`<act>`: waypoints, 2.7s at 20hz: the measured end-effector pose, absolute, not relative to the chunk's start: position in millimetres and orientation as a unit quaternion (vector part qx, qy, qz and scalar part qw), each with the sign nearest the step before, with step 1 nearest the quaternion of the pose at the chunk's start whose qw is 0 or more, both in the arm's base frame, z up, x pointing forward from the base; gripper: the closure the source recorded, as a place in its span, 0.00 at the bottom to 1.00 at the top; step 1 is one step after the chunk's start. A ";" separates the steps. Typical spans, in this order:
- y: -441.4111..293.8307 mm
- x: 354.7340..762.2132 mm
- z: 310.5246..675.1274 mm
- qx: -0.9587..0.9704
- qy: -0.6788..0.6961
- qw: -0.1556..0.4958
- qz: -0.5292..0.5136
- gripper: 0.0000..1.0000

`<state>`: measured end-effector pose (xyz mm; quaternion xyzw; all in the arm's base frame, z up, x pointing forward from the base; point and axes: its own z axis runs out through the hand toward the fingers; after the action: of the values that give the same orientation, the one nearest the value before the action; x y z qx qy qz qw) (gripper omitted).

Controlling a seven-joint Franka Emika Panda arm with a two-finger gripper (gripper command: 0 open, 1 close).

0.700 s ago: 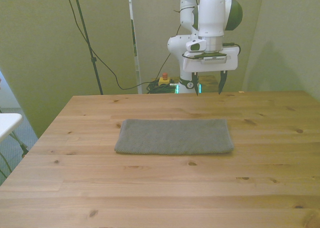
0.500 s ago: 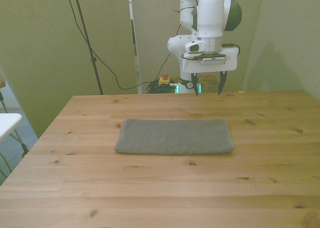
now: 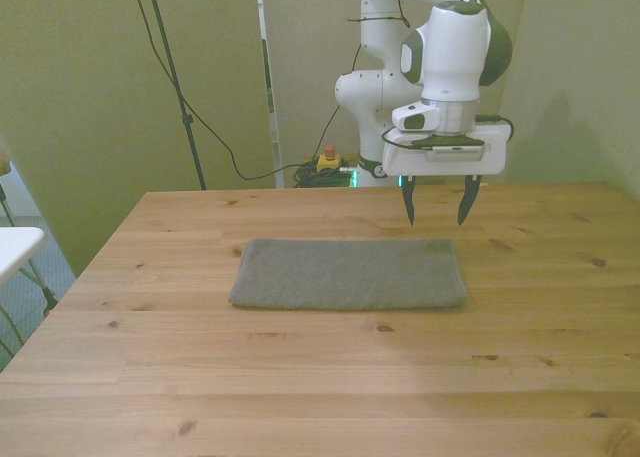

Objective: Fold the towel

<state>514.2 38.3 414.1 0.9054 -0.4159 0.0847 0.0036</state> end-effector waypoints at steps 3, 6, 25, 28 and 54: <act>54.8 537.6 404.6 0.891 -0.433 0.060 0.120 0.00; 77.4 555.9 390.6 0.876 -0.445 0.105 0.154 0.00; 149.8 583.5 347.1 0.836 -0.485 0.227 0.122 0.00; 142.7 583.2 345.1 0.832 -0.482 0.249 0.120 0.00; 86.9 595.3 335.5 0.840 -0.426 0.304 0.142 1.00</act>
<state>595.3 86.9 335.5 0.8403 -0.4256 0.1424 0.3040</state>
